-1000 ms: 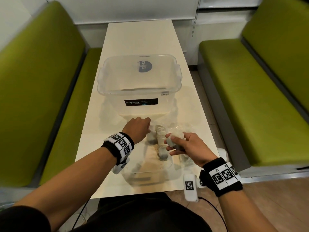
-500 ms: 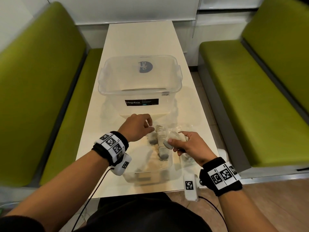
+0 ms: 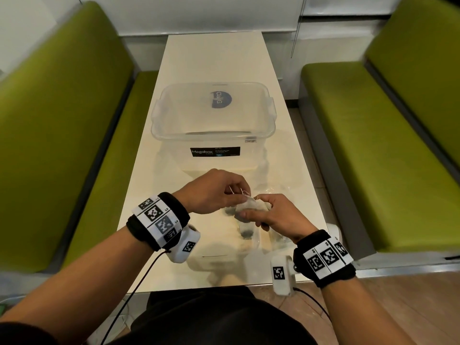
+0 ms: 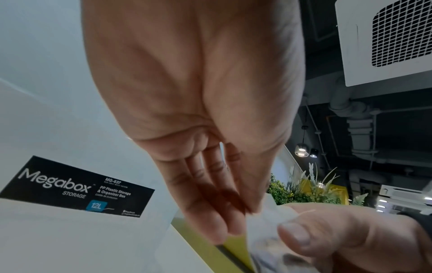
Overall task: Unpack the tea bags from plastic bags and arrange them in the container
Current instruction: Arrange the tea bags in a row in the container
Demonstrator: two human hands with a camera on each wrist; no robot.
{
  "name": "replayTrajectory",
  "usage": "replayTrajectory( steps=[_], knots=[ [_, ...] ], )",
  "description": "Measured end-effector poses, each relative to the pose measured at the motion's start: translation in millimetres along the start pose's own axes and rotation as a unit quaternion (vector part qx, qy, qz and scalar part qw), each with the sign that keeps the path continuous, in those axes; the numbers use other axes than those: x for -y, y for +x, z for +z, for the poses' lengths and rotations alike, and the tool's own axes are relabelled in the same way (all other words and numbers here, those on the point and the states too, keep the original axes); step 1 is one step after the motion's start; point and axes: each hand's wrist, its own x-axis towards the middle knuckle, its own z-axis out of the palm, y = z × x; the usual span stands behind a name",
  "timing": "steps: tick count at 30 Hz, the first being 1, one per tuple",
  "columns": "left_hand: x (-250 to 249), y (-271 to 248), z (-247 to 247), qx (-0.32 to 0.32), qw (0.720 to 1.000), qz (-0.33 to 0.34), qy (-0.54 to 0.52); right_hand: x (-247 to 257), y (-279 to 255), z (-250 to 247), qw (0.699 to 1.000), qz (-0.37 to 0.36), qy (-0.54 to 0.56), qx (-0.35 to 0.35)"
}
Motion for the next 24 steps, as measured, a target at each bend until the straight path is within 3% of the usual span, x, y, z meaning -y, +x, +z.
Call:
replayTrajectory(
  steps=[5, 9, 17, 20, 24],
  knots=[
    [-1, -3, -7, -0.045, 0.999, -0.017, -0.018, -10, 4, 2, 0.999, -0.008, 0.012, -0.028],
    [0, -9, -13, -0.06, 0.998, -0.018, 0.031, -17, 9, 1, 0.997, -0.043, -0.006, -0.069],
    [-2, -14, -10, -0.09, 0.994, 0.012, 0.057, -20, 12, 5, 0.99, -0.076, -0.024, -0.119],
    [1, -14, -10, -0.113, 0.992, 0.0, 0.061, -22, 13, 4, 0.993, -0.048, -0.004, -0.109],
    [11, -10, -14, -0.136, 0.986, -0.046, 0.09, -26, 6, -3, 0.987, 0.015, 0.128, -0.094]
  ],
)
